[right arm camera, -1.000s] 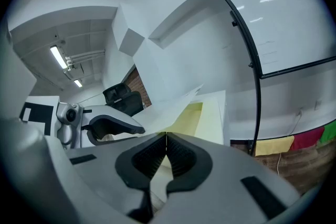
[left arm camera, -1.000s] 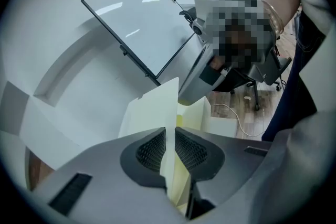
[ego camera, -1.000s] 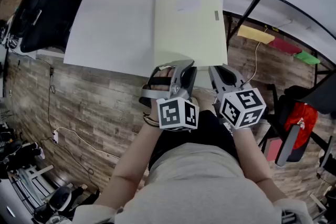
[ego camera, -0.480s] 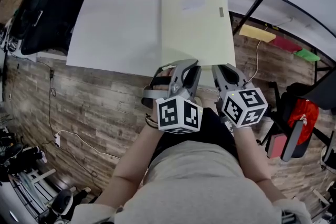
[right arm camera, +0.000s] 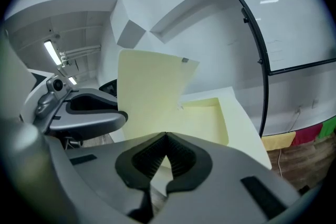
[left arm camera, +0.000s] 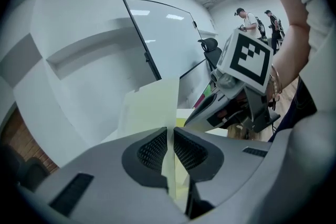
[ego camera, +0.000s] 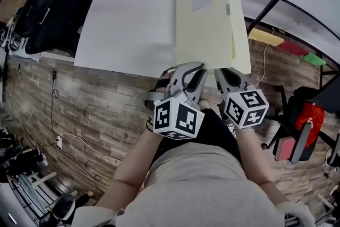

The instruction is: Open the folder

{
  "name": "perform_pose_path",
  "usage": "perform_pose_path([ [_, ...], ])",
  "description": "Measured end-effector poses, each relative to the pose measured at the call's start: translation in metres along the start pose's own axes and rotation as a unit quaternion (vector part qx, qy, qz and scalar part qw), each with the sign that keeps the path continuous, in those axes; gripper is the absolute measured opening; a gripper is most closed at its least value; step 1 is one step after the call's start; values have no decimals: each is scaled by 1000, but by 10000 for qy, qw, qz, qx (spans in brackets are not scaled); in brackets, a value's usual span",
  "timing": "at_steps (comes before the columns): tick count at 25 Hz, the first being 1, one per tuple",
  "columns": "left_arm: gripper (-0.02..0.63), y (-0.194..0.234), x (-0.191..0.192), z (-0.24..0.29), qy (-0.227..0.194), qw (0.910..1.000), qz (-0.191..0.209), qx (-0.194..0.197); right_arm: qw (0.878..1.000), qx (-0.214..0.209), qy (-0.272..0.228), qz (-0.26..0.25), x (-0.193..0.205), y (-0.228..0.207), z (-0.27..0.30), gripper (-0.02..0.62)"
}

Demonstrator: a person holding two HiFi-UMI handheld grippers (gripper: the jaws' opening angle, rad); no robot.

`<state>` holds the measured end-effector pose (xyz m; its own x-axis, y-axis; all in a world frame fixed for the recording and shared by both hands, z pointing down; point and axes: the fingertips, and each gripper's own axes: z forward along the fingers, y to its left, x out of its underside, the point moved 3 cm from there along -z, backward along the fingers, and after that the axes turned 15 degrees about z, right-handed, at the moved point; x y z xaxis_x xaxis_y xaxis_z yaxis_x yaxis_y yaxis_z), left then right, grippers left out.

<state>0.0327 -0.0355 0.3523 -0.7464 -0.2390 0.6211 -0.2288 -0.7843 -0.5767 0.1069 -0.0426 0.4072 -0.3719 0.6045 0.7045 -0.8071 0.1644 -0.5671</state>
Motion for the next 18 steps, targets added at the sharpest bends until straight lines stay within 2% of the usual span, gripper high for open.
perform_pose_path([
  [12, 45, 25, 28, -30, -319, 9958, -857, -56, 9989, -97, 422, -180, 27, 38, 41, 21],
  [18, 44, 32, 39, -39, -462, 9924, -1133, -131, 9978, -116, 602, -264, 40, 52, 63, 21],
])
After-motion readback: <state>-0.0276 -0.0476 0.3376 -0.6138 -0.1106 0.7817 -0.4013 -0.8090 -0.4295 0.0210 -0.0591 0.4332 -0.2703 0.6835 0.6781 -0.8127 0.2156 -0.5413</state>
